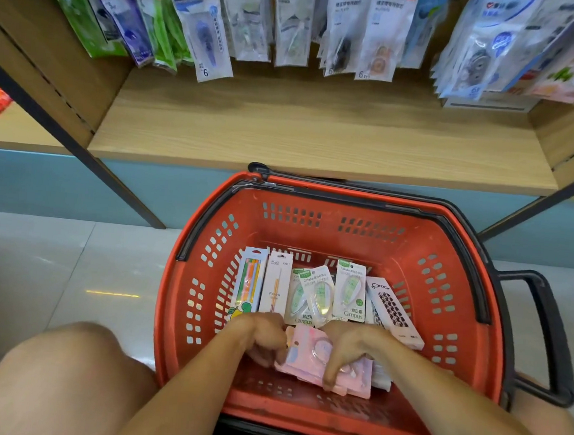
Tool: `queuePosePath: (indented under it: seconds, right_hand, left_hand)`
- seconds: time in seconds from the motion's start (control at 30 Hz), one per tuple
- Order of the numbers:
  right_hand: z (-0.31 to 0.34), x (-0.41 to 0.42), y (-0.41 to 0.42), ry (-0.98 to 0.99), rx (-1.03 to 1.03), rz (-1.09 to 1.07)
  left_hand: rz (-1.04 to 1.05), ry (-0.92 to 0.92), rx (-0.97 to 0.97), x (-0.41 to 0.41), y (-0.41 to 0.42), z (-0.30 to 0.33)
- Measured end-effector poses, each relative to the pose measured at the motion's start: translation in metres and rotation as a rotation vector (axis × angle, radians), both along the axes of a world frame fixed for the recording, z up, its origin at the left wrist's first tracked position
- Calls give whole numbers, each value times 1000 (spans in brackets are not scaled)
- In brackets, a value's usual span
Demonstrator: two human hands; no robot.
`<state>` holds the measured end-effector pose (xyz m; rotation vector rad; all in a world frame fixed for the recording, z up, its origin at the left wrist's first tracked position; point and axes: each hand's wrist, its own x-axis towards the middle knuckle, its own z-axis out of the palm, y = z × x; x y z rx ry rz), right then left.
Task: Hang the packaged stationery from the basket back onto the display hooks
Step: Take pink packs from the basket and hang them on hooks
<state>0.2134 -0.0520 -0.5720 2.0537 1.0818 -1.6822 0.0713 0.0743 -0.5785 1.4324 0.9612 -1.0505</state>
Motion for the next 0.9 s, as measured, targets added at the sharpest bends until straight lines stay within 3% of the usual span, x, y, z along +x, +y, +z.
queuePosePath:
  seconds: [0.17, 0.3, 0.4, 0.5, 0.7, 0.9]
  right_hand:
    - [15, 18, -6, 76, 73, -194]
    - [36, 46, -7, 242, 257, -573]
    - [49, 55, -7, 500, 423, -896]
    - [79, 47, 1, 650, 509, -1111]
    - [210, 23, 10, 711, 599, -1379]
    - [404, 4, 12, 674, 714, -1385]
  left_hand:
    - [433, -74, -35, 12, 16, 19]
    - [748, -289, 100, 25, 28, 37]
    - [811, -432, 175, 26, 28, 49]
    - [791, -500, -48, 29, 17, 79]
    - [982, -762, -293, 33, -8, 205]
    - [1124, -761, -497, 30, -18, 382]
